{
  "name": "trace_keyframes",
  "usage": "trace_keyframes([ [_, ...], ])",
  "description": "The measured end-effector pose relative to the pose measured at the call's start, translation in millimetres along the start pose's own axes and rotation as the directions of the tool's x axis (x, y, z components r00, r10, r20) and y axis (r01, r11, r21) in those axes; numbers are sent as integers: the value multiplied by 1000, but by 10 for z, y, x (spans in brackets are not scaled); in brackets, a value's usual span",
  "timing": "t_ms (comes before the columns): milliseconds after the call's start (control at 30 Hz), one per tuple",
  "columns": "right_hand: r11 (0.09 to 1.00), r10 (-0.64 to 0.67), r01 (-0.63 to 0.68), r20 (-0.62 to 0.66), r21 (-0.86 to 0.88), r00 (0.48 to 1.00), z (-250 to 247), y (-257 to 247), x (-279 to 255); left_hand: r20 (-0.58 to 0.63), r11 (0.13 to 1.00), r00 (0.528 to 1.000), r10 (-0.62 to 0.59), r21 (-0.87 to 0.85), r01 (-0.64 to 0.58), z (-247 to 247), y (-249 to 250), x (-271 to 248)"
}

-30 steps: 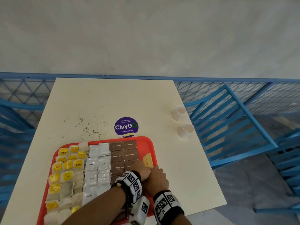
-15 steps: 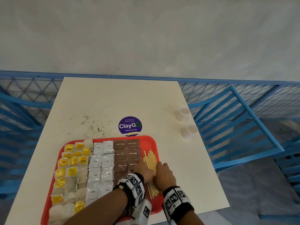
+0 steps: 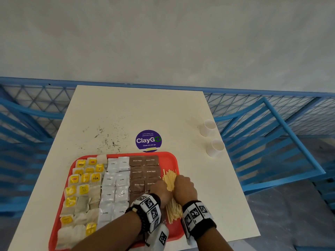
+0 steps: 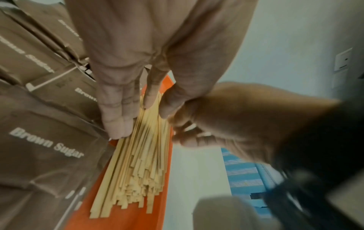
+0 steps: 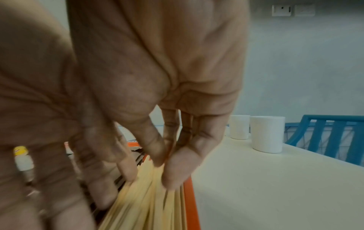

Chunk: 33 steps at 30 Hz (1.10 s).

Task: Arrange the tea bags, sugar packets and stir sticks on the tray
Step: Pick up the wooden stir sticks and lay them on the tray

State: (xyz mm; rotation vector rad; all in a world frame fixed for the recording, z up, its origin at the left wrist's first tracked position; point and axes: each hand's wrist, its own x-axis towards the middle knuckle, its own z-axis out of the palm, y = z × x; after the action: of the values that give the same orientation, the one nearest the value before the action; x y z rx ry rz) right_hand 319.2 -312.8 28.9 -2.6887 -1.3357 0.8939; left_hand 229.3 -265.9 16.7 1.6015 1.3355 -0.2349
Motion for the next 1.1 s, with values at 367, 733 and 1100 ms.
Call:
trace_keyframes([
  [367, 858, -410, 439, 160, -268, 898, -69, -124, 540, -5, 989, 1000, 23, 144, -22, 1, -37, -6],
  [733, 865, -434, 443, 92, -236, 896, -19, 6, 448, 46, 990, 997, 57, 126, -63, -12, -23, -28],
  [1100, 982, -2, -3, 25, 188, 1000, 218, 514, -44, 68, 1000, 998, -7, 17, 6, 41, -109, -1],
])
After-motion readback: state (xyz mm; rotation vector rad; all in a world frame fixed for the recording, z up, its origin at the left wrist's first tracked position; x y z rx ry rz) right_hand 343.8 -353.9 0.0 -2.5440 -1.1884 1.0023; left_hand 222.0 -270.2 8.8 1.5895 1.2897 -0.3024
